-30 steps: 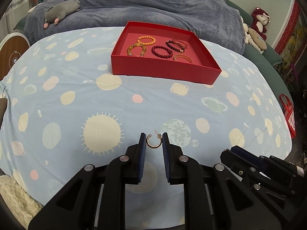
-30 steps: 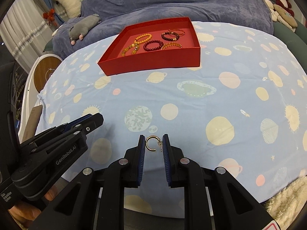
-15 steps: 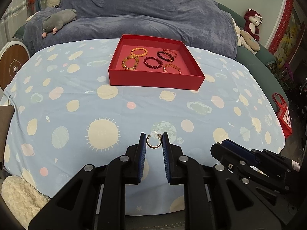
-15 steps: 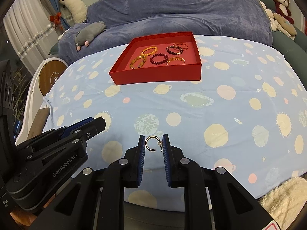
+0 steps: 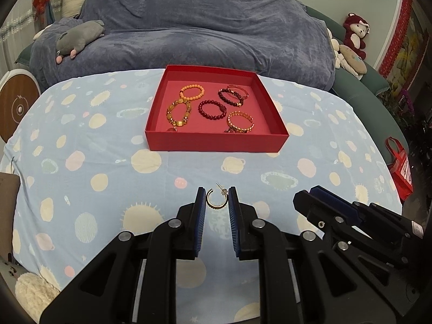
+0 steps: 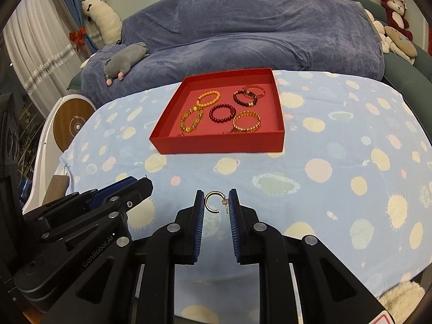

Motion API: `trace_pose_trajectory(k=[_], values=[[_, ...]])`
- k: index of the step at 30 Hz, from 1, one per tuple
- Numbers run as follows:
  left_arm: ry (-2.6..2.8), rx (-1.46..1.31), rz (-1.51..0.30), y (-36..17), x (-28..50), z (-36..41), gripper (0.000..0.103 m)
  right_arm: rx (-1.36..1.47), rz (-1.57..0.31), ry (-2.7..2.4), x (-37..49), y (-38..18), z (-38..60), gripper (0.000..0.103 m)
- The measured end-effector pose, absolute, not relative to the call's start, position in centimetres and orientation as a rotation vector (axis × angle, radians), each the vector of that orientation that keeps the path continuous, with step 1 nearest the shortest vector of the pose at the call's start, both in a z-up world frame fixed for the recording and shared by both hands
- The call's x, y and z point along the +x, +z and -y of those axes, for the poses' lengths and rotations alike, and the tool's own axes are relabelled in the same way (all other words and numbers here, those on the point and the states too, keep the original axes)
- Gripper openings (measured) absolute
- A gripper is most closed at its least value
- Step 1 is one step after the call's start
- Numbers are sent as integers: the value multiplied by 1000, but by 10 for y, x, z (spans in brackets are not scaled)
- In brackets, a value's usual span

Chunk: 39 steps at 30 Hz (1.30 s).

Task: Organize jewelry
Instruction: 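Carry both gold hoops over the red tray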

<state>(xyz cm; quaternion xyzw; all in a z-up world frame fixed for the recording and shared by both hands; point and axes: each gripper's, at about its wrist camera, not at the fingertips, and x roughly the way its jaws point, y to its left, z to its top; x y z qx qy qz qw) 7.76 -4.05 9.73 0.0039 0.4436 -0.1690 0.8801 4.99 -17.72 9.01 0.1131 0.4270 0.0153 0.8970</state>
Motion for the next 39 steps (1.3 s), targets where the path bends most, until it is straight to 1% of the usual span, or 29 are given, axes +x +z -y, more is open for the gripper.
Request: trace_pose_trajectory(k=[9,14,28,39], values=[[-345,-9,-864,123,153,54,17,227,-838,30,125,110,195,17],[-326,-3,-858,123,193,62,17,218,-832,24,165,108,200,17],[-292,20,-930,74,266,76,17,204,-887,-2,246,68,209,17],[-277,48,-964,48,294,81,17,211,-927,-14,275,41,212,17]])
